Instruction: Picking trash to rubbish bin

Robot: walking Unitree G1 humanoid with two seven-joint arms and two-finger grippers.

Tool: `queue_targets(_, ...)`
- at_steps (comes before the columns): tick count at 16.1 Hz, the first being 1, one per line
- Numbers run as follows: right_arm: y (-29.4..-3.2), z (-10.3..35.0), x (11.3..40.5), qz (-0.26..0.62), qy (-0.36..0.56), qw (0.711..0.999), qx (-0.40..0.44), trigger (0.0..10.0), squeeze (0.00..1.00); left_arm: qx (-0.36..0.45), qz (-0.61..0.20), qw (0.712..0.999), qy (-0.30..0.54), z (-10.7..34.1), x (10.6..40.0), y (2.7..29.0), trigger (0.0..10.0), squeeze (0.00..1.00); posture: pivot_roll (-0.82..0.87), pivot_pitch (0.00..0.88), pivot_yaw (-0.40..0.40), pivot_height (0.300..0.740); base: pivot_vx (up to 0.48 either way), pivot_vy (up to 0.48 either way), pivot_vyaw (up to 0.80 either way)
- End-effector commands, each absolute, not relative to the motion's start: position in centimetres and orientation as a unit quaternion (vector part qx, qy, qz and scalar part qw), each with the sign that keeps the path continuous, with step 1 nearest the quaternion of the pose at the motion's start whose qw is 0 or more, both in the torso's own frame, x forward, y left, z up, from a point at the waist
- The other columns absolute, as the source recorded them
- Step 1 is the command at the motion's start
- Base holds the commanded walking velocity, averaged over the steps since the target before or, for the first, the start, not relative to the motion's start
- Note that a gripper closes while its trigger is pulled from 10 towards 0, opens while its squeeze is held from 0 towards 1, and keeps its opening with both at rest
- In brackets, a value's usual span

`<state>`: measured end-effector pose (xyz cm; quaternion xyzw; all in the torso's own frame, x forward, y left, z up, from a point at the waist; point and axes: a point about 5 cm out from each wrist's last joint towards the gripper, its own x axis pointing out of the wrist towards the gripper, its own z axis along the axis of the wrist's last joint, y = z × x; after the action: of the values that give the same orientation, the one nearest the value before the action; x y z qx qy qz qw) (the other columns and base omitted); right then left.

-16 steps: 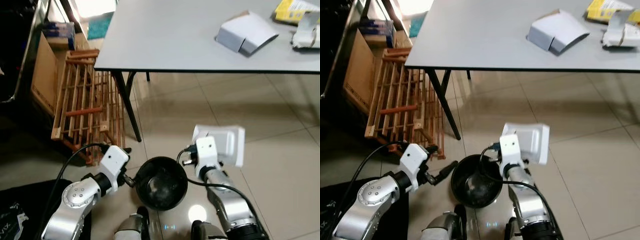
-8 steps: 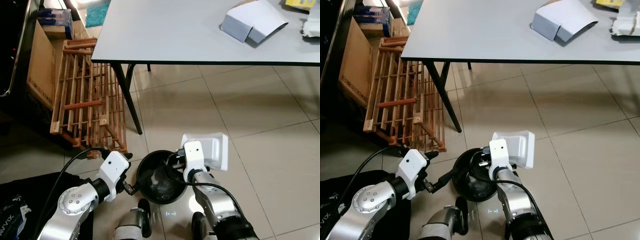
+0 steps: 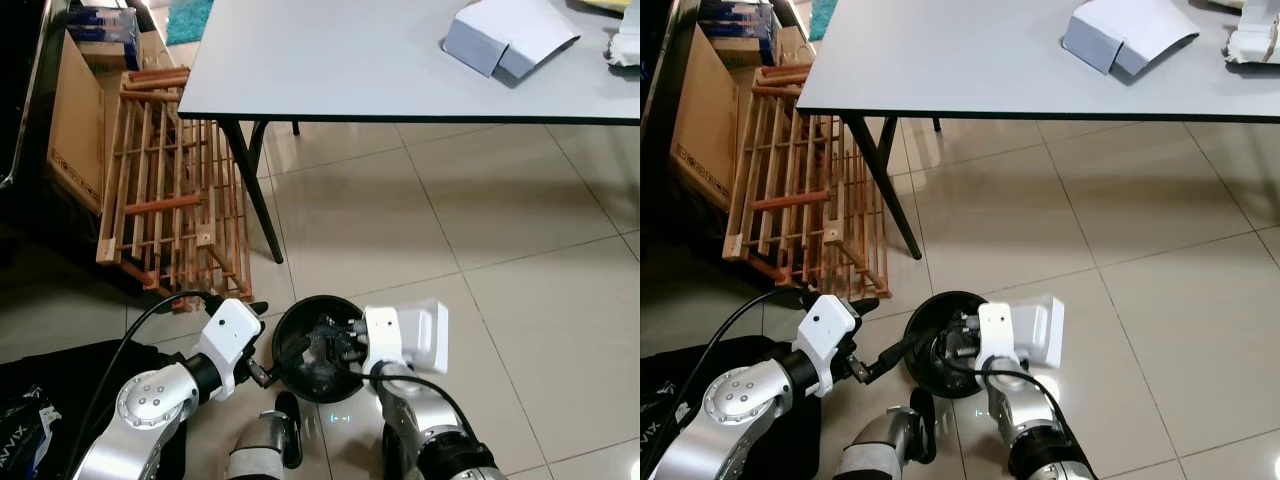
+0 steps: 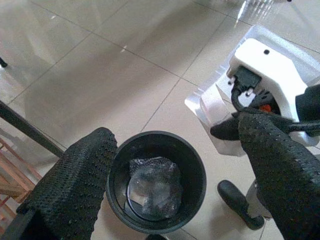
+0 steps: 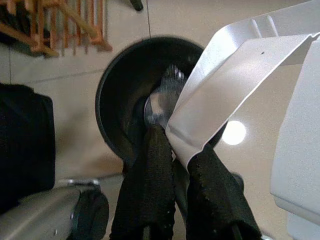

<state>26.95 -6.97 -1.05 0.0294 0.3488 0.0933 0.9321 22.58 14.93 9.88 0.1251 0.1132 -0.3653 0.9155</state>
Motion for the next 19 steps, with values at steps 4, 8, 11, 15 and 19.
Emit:
queue_targets(4,-6.3,-2.2,25.9,0.092,0.374,0.922,0.043,10.0,0.00,0.129,-0.405,0.897,0.122,10.3,21.5,14.3,10.0,0.00,0.11,0.363,0.082,0.740,0.000,0.000,0.00)
queue_targets(8,-6.0,-2.5,25.5,0.092,0.377,0.920,0.050,10.0,0.00,0.129,-0.417,0.889,0.134,10.3,20.5,14.3,10.0,0.00,0.13,0.399,0.091,0.740,0.000,0.000,0.00)
queue_targets(11,-5.8,-2.7,25.3,0.094,0.380,0.919,0.053,10.0,0.00,0.135,-0.432,0.879,0.147,10.2,19.5,14.2,10.0,0.00,0.14,0.423,0.094,0.740,0.000,0.000,0.00)
queue_targets(15,-6.0,-2.8,25.4,0.091,0.380,0.919,0.050,10.0,0.00,0.127,-0.437,0.875,0.163,9.7,19.0,14.0,10.0,0.00,0.14,0.429,0.087,0.740,0.000,0.000,0.00)
queue_targets(19,-6.4,-3.0,25.4,0.089,0.381,0.919,0.041,10.0,0.00,0.140,-0.453,0.861,0.186,8.6,18.3,14.0,10.0,0.00,0.13,0.428,0.086,0.740,0.000,0.000,0.00)
